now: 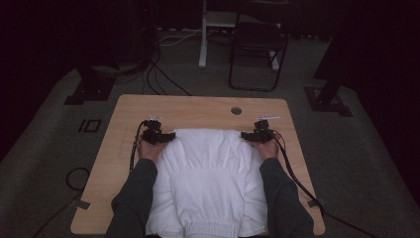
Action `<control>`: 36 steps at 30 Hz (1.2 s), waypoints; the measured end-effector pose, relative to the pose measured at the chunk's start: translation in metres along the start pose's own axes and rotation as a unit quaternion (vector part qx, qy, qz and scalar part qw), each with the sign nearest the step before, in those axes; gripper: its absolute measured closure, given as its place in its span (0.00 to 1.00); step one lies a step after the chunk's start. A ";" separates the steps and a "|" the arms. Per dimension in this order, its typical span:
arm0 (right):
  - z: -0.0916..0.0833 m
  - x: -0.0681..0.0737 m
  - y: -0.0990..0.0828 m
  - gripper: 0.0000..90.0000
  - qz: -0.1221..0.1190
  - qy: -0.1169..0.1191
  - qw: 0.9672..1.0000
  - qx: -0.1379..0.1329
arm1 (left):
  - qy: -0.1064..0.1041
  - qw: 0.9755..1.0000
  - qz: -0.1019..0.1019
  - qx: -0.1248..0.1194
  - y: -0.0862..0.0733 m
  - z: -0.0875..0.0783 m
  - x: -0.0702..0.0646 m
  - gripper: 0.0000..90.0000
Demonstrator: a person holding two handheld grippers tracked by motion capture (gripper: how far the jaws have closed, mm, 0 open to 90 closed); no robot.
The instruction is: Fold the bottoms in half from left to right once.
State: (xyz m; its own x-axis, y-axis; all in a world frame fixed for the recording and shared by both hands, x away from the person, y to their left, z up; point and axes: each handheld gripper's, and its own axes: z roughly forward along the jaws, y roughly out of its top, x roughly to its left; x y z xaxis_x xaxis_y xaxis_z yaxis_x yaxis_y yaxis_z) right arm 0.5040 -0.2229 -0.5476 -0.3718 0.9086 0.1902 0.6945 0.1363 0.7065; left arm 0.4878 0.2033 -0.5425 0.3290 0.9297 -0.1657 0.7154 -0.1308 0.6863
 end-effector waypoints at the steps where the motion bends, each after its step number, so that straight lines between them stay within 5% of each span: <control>1: 0.001 0.000 0.000 0.35 -0.002 -0.001 1.000 0.003 | 0.001 1.000 -0.002 0.005 -0.001 0.001 0.001 0.33; 7: 0.002 0.001 -0.004 0.36 0.003 -0.009 1.000 0.008 | -0.006 1.000 0.002 0.005 -0.001 0.001 0.001 0.33; 10: 0.001 0.001 -0.004 0.40 0.007 -0.007 1.000 0.011 | -0.023 1.000 0.001 0.010 -0.001 0.000 -0.001 0.42; 14: -0.002 0.003 -0.005 0.76 0.006 0.034 0.999 0.030 | -0.057 0.998 -0.009 0.023 -0.002 0.001 -0.002 0.76; 17: -0.007 0.004 -0.005 0.90 0.008 0.044 0.999 0.016 | -0.063 0.998 -0.005 0.015 0.000 -0.005 -0.004 0.95; 19: -0.012 0.004 -0.002 0.91 0.004 0.042 0.999 0.002 | -0.069 0.998 -0.005 -0.006 0.004 -0.016 -0.003 0.96; 22: -0.024 0.003 0.006 0.91 0.002 0.048 0.999 -0.023 | -0.094 0.994 -0.027 -0.052 0.013 -0.035 0.003 0.97; 25: -0.038 0.005 0.018 0.91 -0.008 0.056 0.997 -0.061 | -0.099 0.992 -0.025 -0.080 0.024 -0.052 0.003 0.97; 27: -0.048 0.009 0.028 0.91 -0.018 0.057 0.995 -0.085 | -0.112 0.987 -0.032 -0.111 0.029 -0.063 0.004 0.97; 28: -0.048 0.009 0.028 0.91 -0.018 0.057 0.995 -0.085 | -0.112 0.987 -0.032 -0.111 0.029 -0.063 0.004 0.97; 29: -0.060 0.012 0.038 0.91 -0.031 0.060 0.991 -0.112 | -0.123 0.983 -0.042 -0.132 0.031 -0.071 0.006 0.97; 31: -0.062 0.013 0.039 0.91 -0.036 0.063 0.990 -0.117 | -0.124 0.982 -0.042 -0.134 0.030 -0.074 0.007 0.97; 33: -0.070 0.020 0.039 0.91 -0.068 0.068 0.988 -0.118 | -0.127 0.983 -0.029 -0.133 0.023 -0.081 0.006 0.97; 36: -0.076 0.021 0.028 0.91 -0.082 0.075 0.986 -0.121 | -0.140 0.980 -0.015 -0.138 0.014 -0.091 0.004 0.97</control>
State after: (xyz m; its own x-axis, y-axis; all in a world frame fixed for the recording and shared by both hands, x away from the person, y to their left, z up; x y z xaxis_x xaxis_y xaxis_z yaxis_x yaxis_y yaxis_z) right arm 0.4687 -0.2296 -0.4724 -0.5665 0.8109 0.1464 0.4564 0.1609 0.8751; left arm 0.4432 0.2368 -0.4689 0.4950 0.7951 -0.3506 0.5456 0.0296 0.8375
